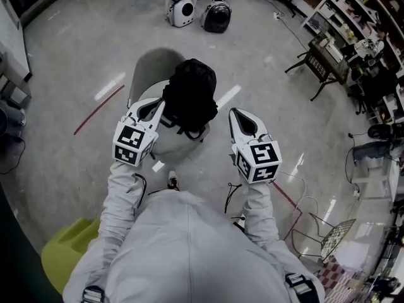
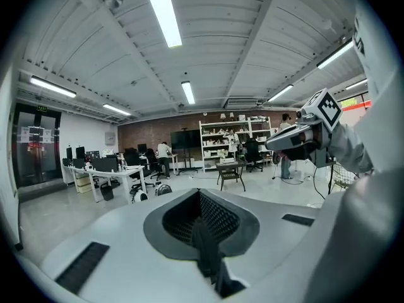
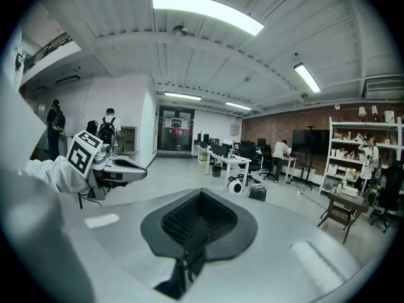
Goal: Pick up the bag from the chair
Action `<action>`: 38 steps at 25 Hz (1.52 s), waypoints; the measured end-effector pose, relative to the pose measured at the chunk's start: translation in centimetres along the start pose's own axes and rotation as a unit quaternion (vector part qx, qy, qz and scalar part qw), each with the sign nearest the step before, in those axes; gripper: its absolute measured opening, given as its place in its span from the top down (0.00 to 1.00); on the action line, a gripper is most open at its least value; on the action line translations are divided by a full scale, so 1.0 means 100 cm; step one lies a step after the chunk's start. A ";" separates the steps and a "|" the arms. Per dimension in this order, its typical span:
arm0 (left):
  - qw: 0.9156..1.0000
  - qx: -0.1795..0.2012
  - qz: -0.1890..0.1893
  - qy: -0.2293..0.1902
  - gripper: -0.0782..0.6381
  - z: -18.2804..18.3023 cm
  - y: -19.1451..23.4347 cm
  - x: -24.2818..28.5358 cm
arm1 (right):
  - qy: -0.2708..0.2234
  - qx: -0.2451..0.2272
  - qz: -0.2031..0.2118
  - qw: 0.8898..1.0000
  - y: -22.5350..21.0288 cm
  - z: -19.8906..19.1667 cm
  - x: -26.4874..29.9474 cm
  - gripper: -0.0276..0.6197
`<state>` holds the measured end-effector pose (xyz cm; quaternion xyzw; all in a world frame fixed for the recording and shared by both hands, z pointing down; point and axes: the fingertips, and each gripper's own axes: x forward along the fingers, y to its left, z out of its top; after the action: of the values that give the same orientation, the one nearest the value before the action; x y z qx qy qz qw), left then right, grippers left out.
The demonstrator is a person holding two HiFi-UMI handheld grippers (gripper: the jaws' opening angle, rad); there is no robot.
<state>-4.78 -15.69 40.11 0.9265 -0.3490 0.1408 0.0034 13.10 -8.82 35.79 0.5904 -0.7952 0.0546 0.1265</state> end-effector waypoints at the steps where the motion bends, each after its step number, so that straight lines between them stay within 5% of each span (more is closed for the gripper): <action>1: 1.000 0.000 -0.002 0.003 0.88 -0.002 0.006 0.006 | 0.004 -0.002 -0.007 1.000 -0.004 -0.001 0.008 0.95; 17: 0.995 -0.044 -0.020 0.087 0.88 -0.075 0.074 0.100 | 0.080 0.018 -0.010 0.997 -0.051 -0.048 0.125 0.94; 19: 0.993 -0.050 -0.031 0.102 0.88 -0.089 0.078 0.115 | 0.101 0.018 0.001 0.995 -0.057 -0.063 0.145 0.84; 23: 0.988 -0.064 -0.039 0.133 0.81 -0.117 0.083 0.140 | 0.132 0.033 0.021 0.990 -0.070 -0.090 0.178 0.83; 33: 0.972 -0.091 -0.049 0.212 0.68 -0.198 0.110 0.231 | 0.239 0.079 0.062 0.966 -0.114 -0.182 0.259 0.65; 38: 0.961 -0.097 -0.085 0.245 0.64 -0.245 0.105 0.264 | 0.294 0.100 0.082 0.947 -0.117 -0.237 0.277 0.58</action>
<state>1.01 -38.11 69.59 0.8851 -0.2697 0.3283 0.1902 19.99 -32.35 65.17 0.4906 -0.7589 0.3150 0.2901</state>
